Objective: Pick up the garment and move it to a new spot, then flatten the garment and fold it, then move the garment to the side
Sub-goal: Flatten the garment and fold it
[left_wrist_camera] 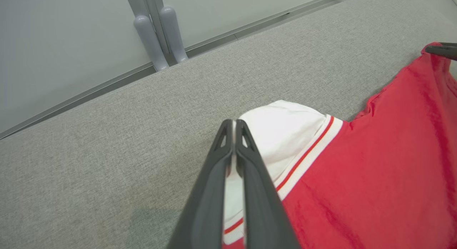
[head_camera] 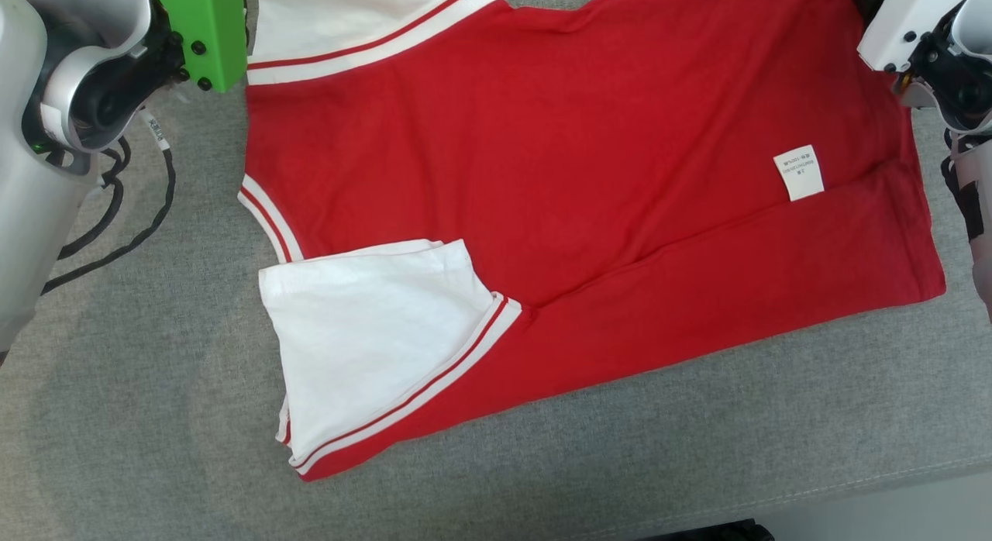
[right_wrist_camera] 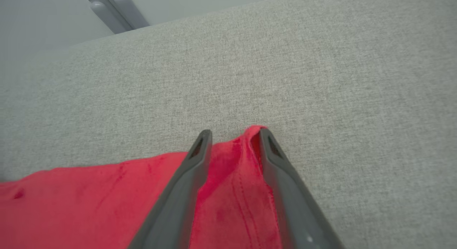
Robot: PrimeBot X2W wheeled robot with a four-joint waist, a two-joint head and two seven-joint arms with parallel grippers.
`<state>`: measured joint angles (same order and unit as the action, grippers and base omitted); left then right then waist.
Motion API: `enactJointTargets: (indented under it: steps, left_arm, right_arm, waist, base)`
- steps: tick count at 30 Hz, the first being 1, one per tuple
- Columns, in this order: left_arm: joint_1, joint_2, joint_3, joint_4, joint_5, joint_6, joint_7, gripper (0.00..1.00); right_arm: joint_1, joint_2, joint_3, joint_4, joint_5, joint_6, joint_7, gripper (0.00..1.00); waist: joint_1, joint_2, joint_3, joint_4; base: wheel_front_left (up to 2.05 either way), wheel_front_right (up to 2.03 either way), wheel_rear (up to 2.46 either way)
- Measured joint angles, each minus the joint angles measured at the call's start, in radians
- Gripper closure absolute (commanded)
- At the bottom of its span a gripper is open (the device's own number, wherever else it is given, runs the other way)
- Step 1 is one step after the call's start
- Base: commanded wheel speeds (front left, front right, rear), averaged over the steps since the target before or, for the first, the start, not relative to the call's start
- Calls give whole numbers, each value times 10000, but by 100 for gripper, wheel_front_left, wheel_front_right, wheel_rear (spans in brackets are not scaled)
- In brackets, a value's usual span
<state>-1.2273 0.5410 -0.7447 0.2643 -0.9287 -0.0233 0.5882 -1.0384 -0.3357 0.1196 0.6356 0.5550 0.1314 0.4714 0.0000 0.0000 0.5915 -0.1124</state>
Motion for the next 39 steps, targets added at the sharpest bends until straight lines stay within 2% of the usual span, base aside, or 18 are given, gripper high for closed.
enactJointTargets:
  steps: [3, 4, 5, 6, 8, 21, 27, 33, 39]
  left_arm:
    - [-1, 4, -2, 0, 10, 2, -12, 100]
    - [-1, 6, -4, 0, 12, 4, -13, 100]
    - [-4, 12, -4, 0, 12, 10, -21, 100]
    - [-11, 13, -4, 0, 12, 15, -40, 100]
    - [-12, 13, -4, 4, 13, 13, -59, 100]
    - [-413, 25, 322, 0, 608, -150, -1622, 100]
    - [-661, -33, 573, 190, 815, -161, -2502, 100]
    - [-404, -146, 570, 176, 591, -305, -2648, 100]
    - [838, 98, 773, -851, -42, -282, -2934, 100]
  right_arm:
    - [-35, 8, 50, 46, 96, 0, -84, 60]
    - [-41, 8, 63, 61, 127, 0, -115, 74]
    - [-63, 2, 82, 77, 148, 0, -161, 79]
    - [-92, -8, 88, 84, 161, 0, -228, 91]
    - [-134, -23, 113, 104, 219, 0, -337, 100]
    - [-232, -564, 38, 40, 1028, 0, -1542, 100]
    - [-244, -857, 370, -157, 1248, 0, -2105, 100]
    - [-32, -1181, 731, -401, 1726, 0, -2174, 100]
    - [772, -1678, 982, -872, 2326, 0, -2234, 100]
  waist:
    - [0, 0, 12, 12]
    - [0, 0, 17, 17]
    - [0, 0, 24, 22]
    - [0, 0, 33, 27]
    - [0, 0, 42, 37]
    - [0, 0, -9, 229]
    - [0, 0, -38, 264]
    - [0, 0, -203, 336]
    - [0, 0, -497, 500]
  base:
    - [0, 0, 0]
    - [0, 0, 0]
    - [0, 0, 0]
    - [0, 0, 0]
    - [0, 0, 0]
    - [0, 0, 0]
    - [0, 0, 0]
    - [0, 0, 0]
    - [0, 0, 0]
